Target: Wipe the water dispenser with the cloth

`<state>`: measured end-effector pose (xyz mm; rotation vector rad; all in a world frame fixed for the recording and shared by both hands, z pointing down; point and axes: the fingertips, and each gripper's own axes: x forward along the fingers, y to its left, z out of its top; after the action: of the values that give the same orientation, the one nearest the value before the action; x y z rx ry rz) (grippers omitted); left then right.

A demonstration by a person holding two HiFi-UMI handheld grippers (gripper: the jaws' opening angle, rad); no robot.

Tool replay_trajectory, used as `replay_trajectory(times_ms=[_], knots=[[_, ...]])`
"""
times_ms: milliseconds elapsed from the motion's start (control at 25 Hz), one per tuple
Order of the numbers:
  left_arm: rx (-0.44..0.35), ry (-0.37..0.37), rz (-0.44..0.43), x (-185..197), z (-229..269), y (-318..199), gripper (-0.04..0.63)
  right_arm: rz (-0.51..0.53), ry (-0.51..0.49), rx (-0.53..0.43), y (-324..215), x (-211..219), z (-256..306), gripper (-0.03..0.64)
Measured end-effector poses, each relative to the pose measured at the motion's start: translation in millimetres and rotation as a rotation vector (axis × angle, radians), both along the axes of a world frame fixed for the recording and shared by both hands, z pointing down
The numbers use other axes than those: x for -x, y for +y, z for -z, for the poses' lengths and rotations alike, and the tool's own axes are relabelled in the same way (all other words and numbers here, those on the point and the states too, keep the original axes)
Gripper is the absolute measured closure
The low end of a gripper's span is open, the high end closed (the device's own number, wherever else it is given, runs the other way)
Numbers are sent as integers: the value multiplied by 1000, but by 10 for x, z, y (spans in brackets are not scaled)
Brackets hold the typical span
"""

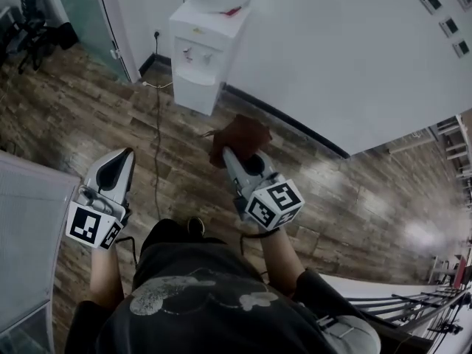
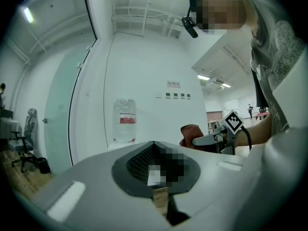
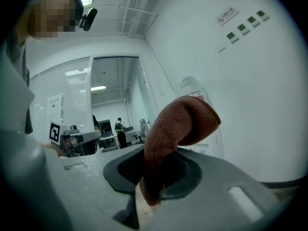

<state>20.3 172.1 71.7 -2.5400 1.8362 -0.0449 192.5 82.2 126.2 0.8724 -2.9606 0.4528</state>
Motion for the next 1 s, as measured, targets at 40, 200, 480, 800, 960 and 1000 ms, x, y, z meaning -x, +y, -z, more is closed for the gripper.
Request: replay_trajectory(times_ms=[40,200,480,800,960,1000], knots=[[0,4,-5,-20,0,-47,577,1,-6,-1,-24,4,-1,557],[10,0,-41,-125,-22,-261,577,-2,12,6,-165,13,-57,557],[24,29,-108,-22,-168,-776,577,-72,53,-6,-527,95,-143,555],[25,44,-174,393,-227,-1618,577,-158,98,16,-1264,415,-215,555],[25,64,-185,783,-190,-2070,577,-155,109,7,-1682,891,-142,555],[24,65,-191,869,-179,-2161,577,-153,114,7,-1767,1012,-129,555]])
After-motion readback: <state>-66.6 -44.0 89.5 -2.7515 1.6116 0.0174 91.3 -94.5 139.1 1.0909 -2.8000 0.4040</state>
